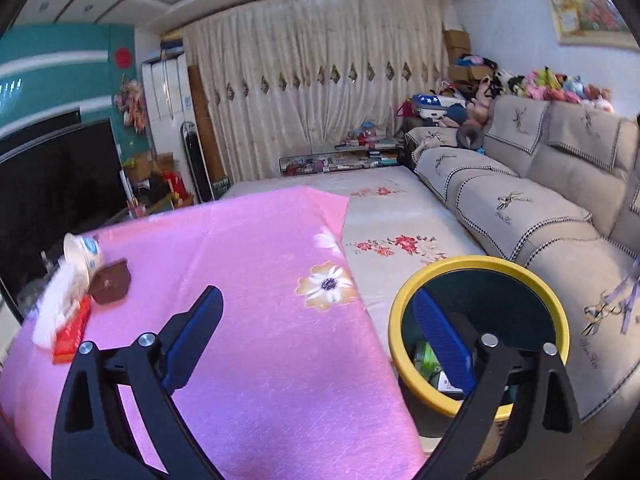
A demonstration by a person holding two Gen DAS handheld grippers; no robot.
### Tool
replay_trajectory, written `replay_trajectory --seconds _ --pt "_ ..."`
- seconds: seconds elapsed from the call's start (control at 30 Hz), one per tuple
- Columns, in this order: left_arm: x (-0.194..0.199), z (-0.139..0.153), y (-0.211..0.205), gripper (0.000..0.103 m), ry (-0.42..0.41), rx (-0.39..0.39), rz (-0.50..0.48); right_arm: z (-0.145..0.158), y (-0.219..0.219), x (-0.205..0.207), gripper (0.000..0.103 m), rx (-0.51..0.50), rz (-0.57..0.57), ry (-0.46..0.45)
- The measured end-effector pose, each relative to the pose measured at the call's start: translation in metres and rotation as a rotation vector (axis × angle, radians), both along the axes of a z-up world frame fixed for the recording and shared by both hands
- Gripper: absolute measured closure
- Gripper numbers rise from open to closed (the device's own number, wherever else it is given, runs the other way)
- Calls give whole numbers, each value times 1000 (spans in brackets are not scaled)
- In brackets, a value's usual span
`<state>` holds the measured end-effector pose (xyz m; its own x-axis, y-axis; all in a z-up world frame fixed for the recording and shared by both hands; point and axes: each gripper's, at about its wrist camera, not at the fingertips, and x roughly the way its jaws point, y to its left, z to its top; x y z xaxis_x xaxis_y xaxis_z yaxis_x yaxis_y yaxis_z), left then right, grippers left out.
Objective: Collect trash
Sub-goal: 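Grasp the white foam fruit net with the left tool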
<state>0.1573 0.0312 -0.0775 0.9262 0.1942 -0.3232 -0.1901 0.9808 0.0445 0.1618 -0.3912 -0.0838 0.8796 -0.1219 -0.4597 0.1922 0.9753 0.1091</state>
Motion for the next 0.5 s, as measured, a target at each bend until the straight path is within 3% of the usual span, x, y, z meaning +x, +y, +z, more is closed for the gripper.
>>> replay_trajectory --seconds 0.17,0.3,0.5 --pt "15 -4 -15 5 88 38 -102 0 0 -1 12 5 -41 -9" --pt "47 -11 -30 5 209 -6 -199 1 -1 0 12 16 -64 -5" --pt "97 -28 -47 5 356 -7 -201 0 4 5 12 -5 -56 8"
